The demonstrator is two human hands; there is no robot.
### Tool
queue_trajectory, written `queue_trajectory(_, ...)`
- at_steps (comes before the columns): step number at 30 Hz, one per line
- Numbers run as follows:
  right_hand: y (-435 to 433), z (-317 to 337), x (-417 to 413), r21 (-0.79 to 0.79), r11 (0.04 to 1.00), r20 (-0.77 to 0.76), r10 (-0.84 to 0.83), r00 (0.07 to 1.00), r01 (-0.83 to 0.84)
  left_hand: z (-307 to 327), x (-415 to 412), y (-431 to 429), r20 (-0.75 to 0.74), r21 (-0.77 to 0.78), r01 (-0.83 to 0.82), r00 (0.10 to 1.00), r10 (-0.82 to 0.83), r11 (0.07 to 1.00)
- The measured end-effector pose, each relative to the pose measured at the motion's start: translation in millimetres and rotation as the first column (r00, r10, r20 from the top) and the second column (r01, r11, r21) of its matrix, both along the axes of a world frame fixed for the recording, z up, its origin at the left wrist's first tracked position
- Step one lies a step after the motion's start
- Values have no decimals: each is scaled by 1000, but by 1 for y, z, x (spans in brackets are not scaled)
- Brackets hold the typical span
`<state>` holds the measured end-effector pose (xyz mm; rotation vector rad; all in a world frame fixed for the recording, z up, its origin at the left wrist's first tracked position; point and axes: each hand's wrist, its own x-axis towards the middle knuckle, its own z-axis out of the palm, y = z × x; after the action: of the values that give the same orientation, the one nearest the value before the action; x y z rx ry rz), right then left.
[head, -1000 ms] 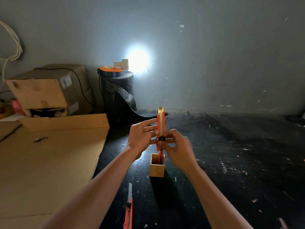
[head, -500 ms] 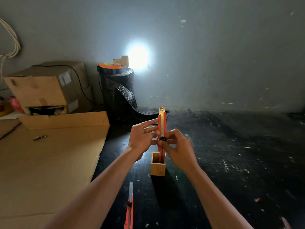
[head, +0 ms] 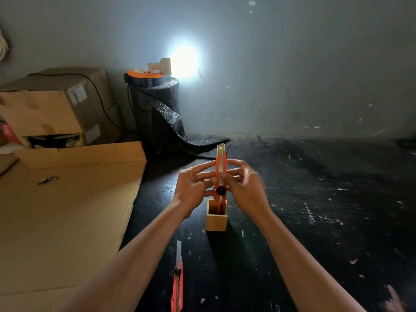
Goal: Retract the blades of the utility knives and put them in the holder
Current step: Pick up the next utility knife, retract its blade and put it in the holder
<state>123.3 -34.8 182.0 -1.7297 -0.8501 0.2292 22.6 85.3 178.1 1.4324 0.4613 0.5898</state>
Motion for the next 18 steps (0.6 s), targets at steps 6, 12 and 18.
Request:
queue_trajectory(6,22,-15,24,-10,1000,-66,21,998,-21,-34,18,17,-71,-4,-33,997,32,999)
queue_trajectory(12,50,-63,51,-150,986,-45,-75,996,67,-98,35,44,-335,180,-103,929,159,978)
queue_trajectory(18,74,-122,67,-332,937,-15,-117,993,105,-153,46,45,-524,213,24,846,93,977)
